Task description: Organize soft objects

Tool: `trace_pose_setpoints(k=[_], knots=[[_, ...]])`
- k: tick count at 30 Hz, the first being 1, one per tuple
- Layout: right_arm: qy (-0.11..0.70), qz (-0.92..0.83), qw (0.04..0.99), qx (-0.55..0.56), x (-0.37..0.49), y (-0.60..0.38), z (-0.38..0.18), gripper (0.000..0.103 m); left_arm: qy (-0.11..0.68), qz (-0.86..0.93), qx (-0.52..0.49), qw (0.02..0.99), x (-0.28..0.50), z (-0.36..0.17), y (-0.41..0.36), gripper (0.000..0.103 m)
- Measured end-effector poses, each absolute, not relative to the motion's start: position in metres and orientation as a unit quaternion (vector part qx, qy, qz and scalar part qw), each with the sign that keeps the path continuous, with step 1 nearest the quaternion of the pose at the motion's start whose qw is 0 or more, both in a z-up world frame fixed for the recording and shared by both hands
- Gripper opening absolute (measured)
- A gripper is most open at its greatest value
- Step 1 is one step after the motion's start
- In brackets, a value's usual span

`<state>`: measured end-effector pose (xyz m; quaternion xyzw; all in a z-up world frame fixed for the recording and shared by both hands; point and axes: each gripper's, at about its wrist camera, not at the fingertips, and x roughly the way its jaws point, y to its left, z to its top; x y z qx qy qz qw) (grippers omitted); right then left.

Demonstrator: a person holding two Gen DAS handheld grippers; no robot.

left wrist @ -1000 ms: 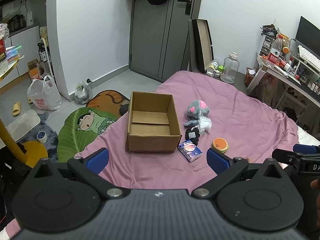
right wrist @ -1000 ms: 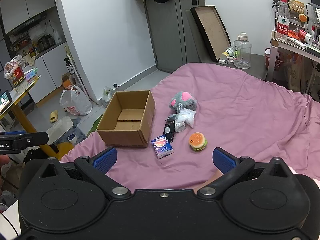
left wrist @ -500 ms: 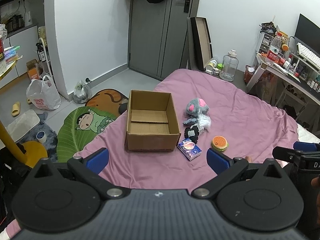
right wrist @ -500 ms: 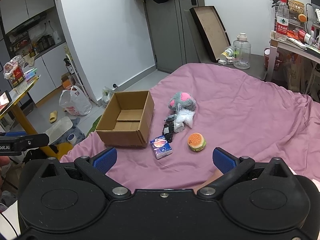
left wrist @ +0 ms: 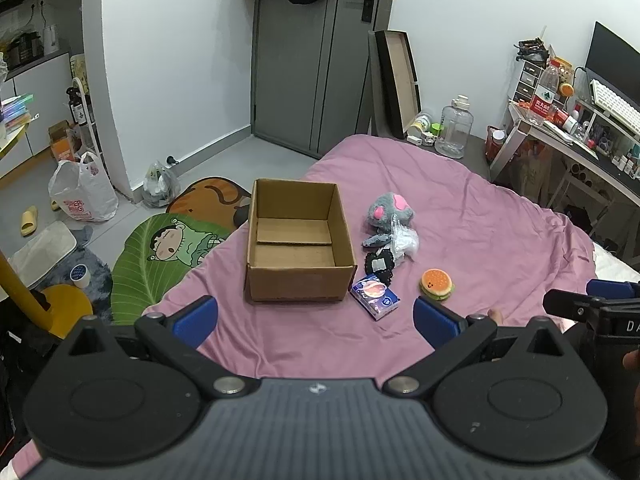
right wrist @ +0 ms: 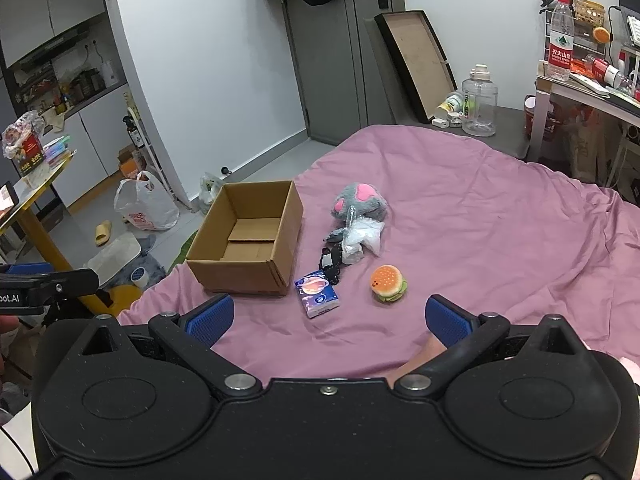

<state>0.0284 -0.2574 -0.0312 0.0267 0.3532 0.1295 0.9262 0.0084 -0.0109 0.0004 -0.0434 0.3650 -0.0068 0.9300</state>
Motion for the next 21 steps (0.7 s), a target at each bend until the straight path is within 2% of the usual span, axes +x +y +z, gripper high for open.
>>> trace_pose_setpoints(k=[21], knots=[[0.354,0.134,0.925,0.02,0.0345,-0.2551,-0.0337,0.103,0.369,-0.003,-0.044,0.928,0.0138,-0.0019,-0.01,0.103]])
